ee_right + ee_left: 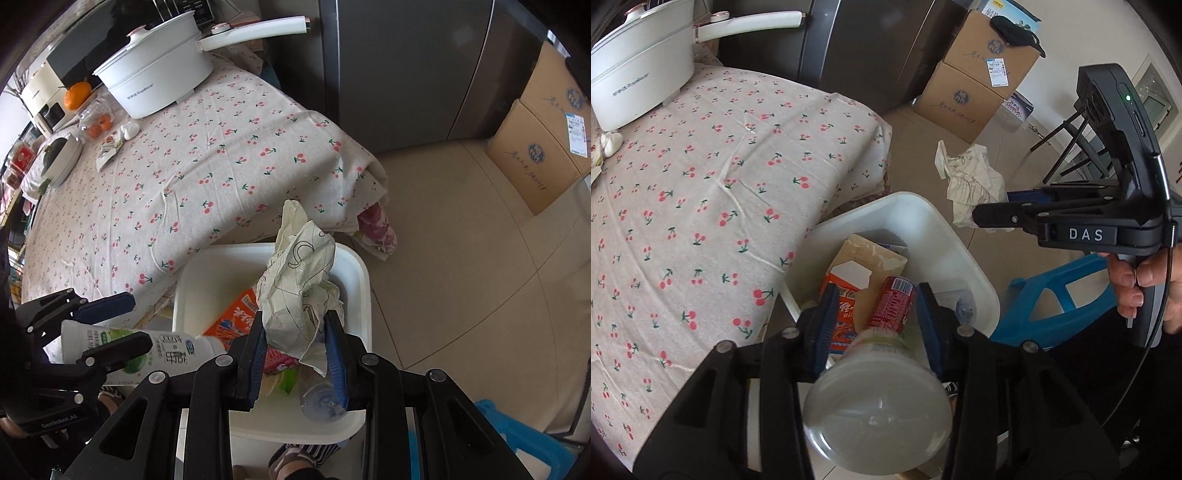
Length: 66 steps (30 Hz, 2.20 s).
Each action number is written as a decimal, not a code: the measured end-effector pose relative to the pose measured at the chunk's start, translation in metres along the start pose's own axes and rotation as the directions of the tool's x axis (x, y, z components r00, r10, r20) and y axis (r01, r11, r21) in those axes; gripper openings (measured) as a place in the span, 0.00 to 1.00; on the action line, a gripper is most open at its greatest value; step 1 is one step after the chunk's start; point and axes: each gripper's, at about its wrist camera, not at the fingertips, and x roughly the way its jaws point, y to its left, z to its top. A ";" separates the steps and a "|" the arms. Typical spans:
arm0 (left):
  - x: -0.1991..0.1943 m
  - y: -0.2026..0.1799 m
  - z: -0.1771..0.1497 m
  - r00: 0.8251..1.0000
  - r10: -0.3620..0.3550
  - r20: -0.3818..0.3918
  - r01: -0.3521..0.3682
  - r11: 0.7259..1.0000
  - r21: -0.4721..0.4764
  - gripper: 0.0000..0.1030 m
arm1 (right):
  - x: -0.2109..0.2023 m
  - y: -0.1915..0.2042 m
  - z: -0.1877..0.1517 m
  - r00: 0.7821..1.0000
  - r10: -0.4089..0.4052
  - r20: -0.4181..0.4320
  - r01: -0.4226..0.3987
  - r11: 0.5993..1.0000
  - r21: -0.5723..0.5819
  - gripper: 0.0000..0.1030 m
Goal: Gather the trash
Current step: 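Carry the yogurt bottle and tissue to the white bin and release both, then grasp the nut snack packet with the left tool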
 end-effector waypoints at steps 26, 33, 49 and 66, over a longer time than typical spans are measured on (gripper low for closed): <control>-0.035 0.038 -0.021 0.975 0.223 -0.012 -0.223 0.975 -0.022 0.87 | 0.036 0.016 0.000 0.994 0.011 -0.110 -0.017 0.999 -0.051 0.37; -0.058 0.067 -0.034 0.961 0.276 -0.004 -0.275 0.956 -0.100 0.96 | 0.031 0.032 0.008 0.995 0.051 -0.086 -0.054 0.998 -0.038 0.63; -0.090 0.123 -0.038 0.921 0.389 0.005 -0.376 0.893 -0.248 0.97 | 0.035 0.076 0.032 0.998 0.059 -0.027 -0.061 0.994 -0.090 0.69; -0.110 0.223 -0.003 0.805 0.592 0.045 -0.540 0.761 -0.359 0.99 | 0.056 0.133 0.087 0.998 0.043 0.049 -0.035 0.988 -0.149 0.76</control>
